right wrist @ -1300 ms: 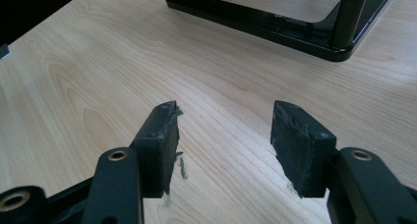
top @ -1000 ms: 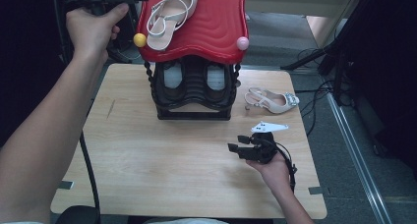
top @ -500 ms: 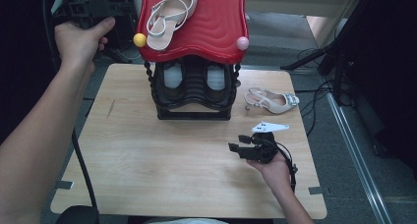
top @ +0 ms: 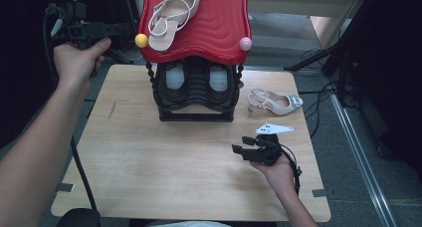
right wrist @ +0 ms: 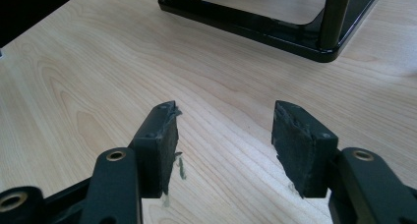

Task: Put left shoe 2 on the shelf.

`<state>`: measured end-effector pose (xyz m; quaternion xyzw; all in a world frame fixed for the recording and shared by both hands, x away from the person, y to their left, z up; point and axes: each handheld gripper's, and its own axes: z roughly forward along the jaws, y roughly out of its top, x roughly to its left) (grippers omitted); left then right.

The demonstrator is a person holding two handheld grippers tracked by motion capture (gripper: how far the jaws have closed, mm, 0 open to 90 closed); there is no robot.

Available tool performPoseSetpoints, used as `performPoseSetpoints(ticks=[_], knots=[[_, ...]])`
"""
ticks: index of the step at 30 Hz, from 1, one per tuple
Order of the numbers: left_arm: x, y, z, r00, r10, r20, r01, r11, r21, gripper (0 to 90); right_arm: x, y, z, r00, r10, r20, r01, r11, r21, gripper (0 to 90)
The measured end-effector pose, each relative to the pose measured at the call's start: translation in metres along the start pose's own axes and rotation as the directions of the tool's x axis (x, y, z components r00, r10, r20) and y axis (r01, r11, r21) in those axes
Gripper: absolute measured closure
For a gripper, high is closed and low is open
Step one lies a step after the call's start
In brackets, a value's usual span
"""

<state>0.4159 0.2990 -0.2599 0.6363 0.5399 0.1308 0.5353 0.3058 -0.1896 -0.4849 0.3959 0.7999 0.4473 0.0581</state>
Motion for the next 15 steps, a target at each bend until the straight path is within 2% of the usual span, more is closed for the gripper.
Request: performPoseSetpoints(ticks=[3,7,10,15], knots=[[0.006,-0.006,0.003,1.0000,-0.007,-0.007,0.007,0.9998,0.018,45.3,-0.001,0.000,0.000,1.0000,0.010,0.002,-0.010,1.000,0.001,44.3],[0.012,-0.017,0.007,0.9999,-0.011,-0.005,0.011,0.9998,0.016,45.1,-0.001,0.000,0.000,0.9999,0.012,0.004,-0.012,1.000,-0.002,44.2],[0.017,-0.027,0.011,0.9999,0.002,-0.012,-0.002,0.9997,0.022,45.1,-0.003,0.000,0.000,1.0000,0.007,0.006,-0.007,1.000,-0.007,44.3],[0.025,-0.044,0.019,0.9989,-0.046,-0.007,0.046,0.9986,0.026,45.2,-0.003,0.000,-0.003,0.9999,0.012,0.007,-0.012,1.000,-0.013,44.3]])
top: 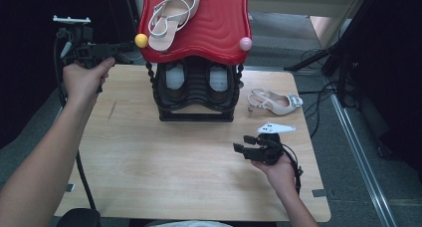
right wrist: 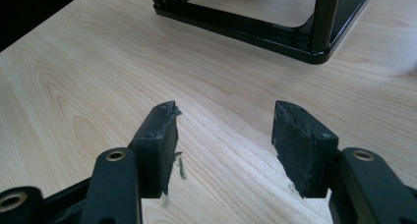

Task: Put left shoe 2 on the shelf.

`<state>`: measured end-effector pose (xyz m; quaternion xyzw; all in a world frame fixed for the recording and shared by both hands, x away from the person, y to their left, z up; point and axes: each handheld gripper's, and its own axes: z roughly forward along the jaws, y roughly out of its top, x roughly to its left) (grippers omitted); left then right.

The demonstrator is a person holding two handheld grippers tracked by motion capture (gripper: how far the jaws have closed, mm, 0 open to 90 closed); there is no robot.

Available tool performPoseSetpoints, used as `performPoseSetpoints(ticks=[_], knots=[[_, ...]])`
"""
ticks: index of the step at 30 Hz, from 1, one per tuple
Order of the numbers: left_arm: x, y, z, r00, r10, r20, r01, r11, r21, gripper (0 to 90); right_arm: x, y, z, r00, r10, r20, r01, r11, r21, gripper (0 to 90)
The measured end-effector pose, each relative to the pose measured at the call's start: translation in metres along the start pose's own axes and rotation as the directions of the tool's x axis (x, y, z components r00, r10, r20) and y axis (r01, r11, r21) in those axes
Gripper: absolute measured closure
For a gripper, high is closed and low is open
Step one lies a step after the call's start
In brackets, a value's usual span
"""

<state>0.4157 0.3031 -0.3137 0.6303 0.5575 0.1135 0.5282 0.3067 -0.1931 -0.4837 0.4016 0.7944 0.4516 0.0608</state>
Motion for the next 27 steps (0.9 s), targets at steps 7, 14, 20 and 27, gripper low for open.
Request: performPoseSetpoints(ticks=[7,14,20,27], knots=[[0.009,-0.027,0.009,0.9999,-0.011,0.004,0.011,0.9992,0.038,44.5,0.000,0.000,0.000,1.0000,0.000,0.001,0.000,1.000,0.002,44.3],[0.016,-0.053,0.015,0.9997,-0.022,0.006,0.021,0.9980,0.059,44.2,-0.001,0.000,0.001,1.0000,0.000,0.003,0.000,1.000,0.004,44.3],[0.026,-0.079,0.021,0.9987,-0.051,0.000,0.051,0.9945,0.091,44.4,-0.002,0.000,0.000,1.0000,0.001,0.003,-0.001,1.000,0.003,44.3],[0.028,-0.106,0.025,0.9987,-0.051,0.000,0.051,0.9927,0.109,44.4,-0.003,0.000,-0.001,1.0000,0.002,0.007,-0.002,1.000,0.001,44.3]])
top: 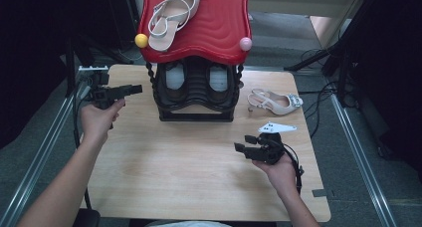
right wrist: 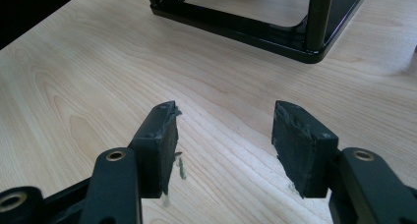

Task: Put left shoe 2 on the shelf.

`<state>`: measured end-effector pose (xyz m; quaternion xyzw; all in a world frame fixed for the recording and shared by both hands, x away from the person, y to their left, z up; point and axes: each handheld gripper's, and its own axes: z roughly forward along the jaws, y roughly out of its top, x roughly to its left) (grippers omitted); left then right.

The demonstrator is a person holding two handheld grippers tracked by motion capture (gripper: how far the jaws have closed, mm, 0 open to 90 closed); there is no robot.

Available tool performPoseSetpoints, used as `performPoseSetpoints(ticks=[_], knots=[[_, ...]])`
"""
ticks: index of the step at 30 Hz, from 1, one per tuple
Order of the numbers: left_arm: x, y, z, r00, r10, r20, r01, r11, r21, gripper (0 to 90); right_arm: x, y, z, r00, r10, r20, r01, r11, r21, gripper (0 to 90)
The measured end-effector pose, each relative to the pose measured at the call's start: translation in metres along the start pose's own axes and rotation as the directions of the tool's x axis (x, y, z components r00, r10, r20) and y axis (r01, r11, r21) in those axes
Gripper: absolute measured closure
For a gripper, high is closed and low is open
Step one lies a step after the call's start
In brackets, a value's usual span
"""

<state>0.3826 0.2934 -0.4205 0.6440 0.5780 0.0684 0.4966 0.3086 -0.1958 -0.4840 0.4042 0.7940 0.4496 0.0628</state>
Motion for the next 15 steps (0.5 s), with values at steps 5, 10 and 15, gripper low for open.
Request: performPoseSetpoints(ticks=[5,10,15], knots=[[0.001,-0.021,0.005,0.9994,-0.024,0.025,0.023,0.9997,0.009,44.3,0.000,0.001,0.001,1.0000,-0.001,0.003,0.001,1.000,0.002,44.3],[0.002,-0.040,0.009,0.9987,-0.040,0.033,0.039,0.9990,0.023,44.2,-0.001,0.002,0.002,1.0000,0.001,0.001,-0.001,1.000,0.002,44.3],[0.005,-0.056,0.010,0.9981,-0.054,0.027,0.054,0.9980,0.033,44.9,-0.002,0.002,0.000,1.0000,0.003,0.002,-0.003,1.000,-0.002,44.2]])
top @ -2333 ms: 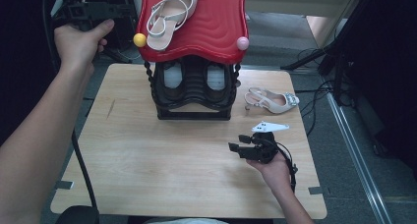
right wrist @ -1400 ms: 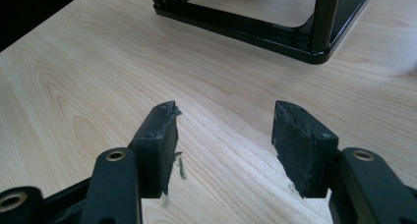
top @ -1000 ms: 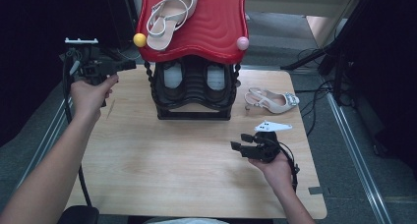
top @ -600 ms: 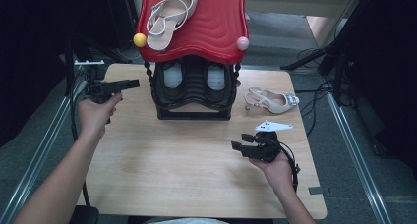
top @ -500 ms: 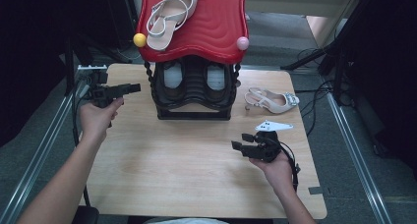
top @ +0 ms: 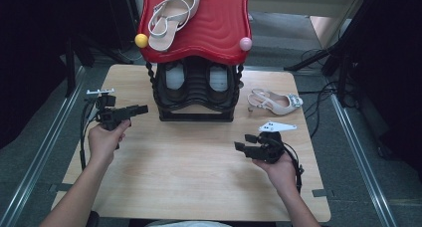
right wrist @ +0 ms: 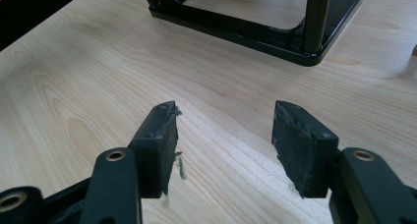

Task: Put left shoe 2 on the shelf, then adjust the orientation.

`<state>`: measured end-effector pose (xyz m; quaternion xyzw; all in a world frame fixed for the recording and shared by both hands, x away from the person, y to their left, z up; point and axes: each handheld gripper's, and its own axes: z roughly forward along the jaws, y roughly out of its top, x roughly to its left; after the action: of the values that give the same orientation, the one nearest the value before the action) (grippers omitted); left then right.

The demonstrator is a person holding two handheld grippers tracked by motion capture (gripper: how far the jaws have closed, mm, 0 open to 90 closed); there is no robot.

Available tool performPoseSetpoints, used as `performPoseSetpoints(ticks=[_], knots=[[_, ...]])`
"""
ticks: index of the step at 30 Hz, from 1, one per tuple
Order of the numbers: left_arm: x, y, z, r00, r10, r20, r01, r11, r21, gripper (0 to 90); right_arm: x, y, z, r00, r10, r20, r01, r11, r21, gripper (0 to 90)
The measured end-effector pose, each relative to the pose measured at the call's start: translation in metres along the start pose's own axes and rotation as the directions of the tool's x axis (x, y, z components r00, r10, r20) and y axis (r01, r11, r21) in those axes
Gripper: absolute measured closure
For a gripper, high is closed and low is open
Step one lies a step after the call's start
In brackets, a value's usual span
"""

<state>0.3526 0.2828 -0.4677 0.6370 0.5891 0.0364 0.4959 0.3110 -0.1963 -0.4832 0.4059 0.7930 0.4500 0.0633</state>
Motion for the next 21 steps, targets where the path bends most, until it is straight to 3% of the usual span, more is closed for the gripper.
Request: performPoseSetpoints(ticks=[3,10,21], knots=[[0.000,-0.006,-0.001,0.9996,0.023,-0.016,-0.023,0.9997,0.005,46.0,-0.001,0.000,-0.001,1.0000,0.004,0.001,-0.004,1.000,-0.003,44.2],[0.003,-0.019,-0.003,0.9998,-0.002,0.019,0.002,1.0000,-0.002,44.8,-0.004,0.001,-0.002,0.9999,0.012,0.008,-0.012,1.000,-0.007,44.2],[0.006,-0.020,-0.008,0.9996,-0.009,0.027,0.009,0.9999,-0.012,44.8,-0.008,0.001,-0.004,0.9997,0.017,0.019,-0.017,1.000,-0.012,44.4]])
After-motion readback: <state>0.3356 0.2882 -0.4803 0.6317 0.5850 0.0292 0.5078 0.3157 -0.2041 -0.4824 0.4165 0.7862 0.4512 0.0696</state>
